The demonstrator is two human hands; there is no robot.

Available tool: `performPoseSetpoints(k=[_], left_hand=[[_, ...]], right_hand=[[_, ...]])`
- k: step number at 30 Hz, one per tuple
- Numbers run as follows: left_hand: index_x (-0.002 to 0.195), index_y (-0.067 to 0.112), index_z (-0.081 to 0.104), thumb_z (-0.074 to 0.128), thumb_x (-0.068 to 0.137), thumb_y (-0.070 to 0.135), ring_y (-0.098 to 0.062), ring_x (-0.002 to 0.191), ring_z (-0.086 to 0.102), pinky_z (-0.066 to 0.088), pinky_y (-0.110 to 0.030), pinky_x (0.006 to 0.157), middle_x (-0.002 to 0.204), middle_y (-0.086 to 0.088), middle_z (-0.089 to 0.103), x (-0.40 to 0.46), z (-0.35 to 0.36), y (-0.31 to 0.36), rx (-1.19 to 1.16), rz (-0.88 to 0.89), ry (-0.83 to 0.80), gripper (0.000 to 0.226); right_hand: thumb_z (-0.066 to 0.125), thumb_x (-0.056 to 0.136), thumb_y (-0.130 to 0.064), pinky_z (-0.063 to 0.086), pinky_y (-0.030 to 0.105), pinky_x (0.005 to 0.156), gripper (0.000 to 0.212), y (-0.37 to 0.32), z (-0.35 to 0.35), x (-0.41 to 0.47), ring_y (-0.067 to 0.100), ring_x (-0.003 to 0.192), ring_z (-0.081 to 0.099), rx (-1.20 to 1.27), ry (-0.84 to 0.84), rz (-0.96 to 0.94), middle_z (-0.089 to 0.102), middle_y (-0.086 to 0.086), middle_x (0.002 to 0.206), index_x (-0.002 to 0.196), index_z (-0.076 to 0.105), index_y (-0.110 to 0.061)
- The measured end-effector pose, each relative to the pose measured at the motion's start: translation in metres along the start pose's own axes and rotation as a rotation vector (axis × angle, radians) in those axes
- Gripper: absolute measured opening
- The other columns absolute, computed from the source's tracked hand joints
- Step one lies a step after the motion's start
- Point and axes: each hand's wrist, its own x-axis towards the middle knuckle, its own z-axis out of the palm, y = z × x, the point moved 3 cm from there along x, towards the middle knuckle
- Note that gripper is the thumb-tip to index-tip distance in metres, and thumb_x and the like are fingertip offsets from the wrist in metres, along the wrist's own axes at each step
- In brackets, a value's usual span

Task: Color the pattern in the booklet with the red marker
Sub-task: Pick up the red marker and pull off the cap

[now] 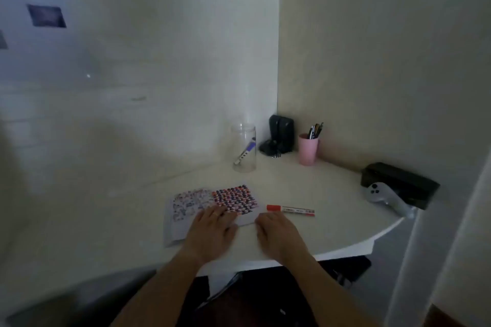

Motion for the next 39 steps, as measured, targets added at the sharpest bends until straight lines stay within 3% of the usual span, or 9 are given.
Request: performPoseSetpoints(k=[7,11,15,18,21,24,28,32,39], left_hand=[[0.123,0.029,0.064,0.04,0.095,0.049,-0.031,0.119,0.06,0.052,-0.048,0.087,0.123,-0.006,0.069,0.004,-0.005,-0.002,0.052,0.042,0.001,0.042],[0.125,0.033,0.058,0.035,0.094,0.054,-0.028,0.118,0.055,0.048,-0.049,0.084,0.124,-0.003,0.064,0.01,-0.012,-0.007,0.04,0.077,-0.064,0.043],[0.125,0.04,0.058,0.031,0.088,0.066,-0.026,0.12,0.051,0.046,-0.05,0.089,0.127,-0.001,0.06,0.027,-0.019,-0.018,-0.017,0.137,-0.18,0.052],[0.107,0.035,0.064,0.024,0.09,0.066,-0.017,0.113,0.05,0.046,-0.043,0.09,0.12,0.004,0.06,0.051,-0.018,-0.033,-0.136,0.136,-0.292,0.053],[0.077,0.021,0.059,0.031,0.099,0.06,-0.017,0.077,0.061,0.046,-0.033,0.07,0.083,0.0,0.066,0.084,-0.012,-0.05,-0.38,0.017,-0.31,0.053],[0.094,0.024,0.067,0.036,0.099,0.058,-0.003,0.07,0.066,0.048,-0.024,0.069,0.078,0.01,0.072,0.115,-0.014,-0.064,-0.498,-0.124,-0.188,0.046],[0.118,0.033,0.058,0.052,0.088,0.067,-0.002,0.08,0.069,0.054,-0.031,0.08,0.093,0.012,0.074,0.144,-0.007,-0.068,-0.604,-0.178,-0.117,0.046],[0.11,0.033,0.066,0.065,0.086,0.054,0.0,0.072,0.065,0.054,-0.022,0.072,0.084,0.016,0.07,0.139,0.008,-0.058,-0.495,-0.017,-0.028,0.032],[0.107,0.036,0.058,0.048,0.091,0.061,-0.005,0.079,0.057,0.05,-0.026,0.074,0.096,0.016,0.062,0.126,0.024,-0.048,-0.341,0.094,0.059,0.031]], right_hand=[[0.06,0.089,-0.018,0.05,0.044,0.099,0.041,0.017,-0.029,0.004,0.032,0.124,0.054,-0.003,-0.008,-0.01,0.056,0.012,0.141,0.13,0.063,-0.016],[0.064,0.084,-0.012,0.051,0.043,0.094,0.049,0.061,-0.037,0.01,0.034,0.117,0.058,-0.159,0.007,0.118,0.063,0.011,0.13,0.133,0.059,-0.016],[0.06,0.089,-0.012,0.049,0.035,0.082,0.032,0.082,-0.033,0.027,0.026,0.102,0.062,-0.145,-0.063,0.167,0.068,0.003,0.111,0.119,0.061,-0.02],[0.068,0.088,-0.015,0.051,0.031,0.073,0.016,0.071,-0.04,0.059,0.02,0.086,0.066,0.036,0.013,0.139,0.07,-0.002,0.095,0.101,0.065,-0.024],[0.073,0.088,-0.019,0.056,0.028,0.069,0.012,0.056,-0.035,0.099,0.013,0.079,0.069,0.28,0.03,0.174,0.072,-0.009,0.09,0.097,0.069,-0.025],[0.081,0.081,-0.02,0.056,0.027,0.064,0.018,0.047,-0.023,0.133,0.013,0.075,0.074,0.549,-0.035,0.226,0.078,-0.005,0.089,0.095,0.072,-0.025],[0.086,0.075,-0.011,0.052,0.025,0.064,0.027,0.049,0.001,0.158,0.012,0.074,0.069,0.932,-0.047,0.352,0.081,0.004,0.092,0.099,0.075,-0.016],[0.084,0.074,-0.012,0.055,0.03,0.088,0.025,0.062,0.033,0.154,0.017,0.096,0.072,1.324,-0.001,0.546,0.081,0.001,0.096,0.098,0.081,-0.01],[0.08,0.075,-0.019,0.058,0.019,0.07,0.03,0.059,0.033,0.15,0.011,0.069,0.068,1.492,0.121,0.505,0.072,0.007,0.076,0.095,0.077,0.002]])
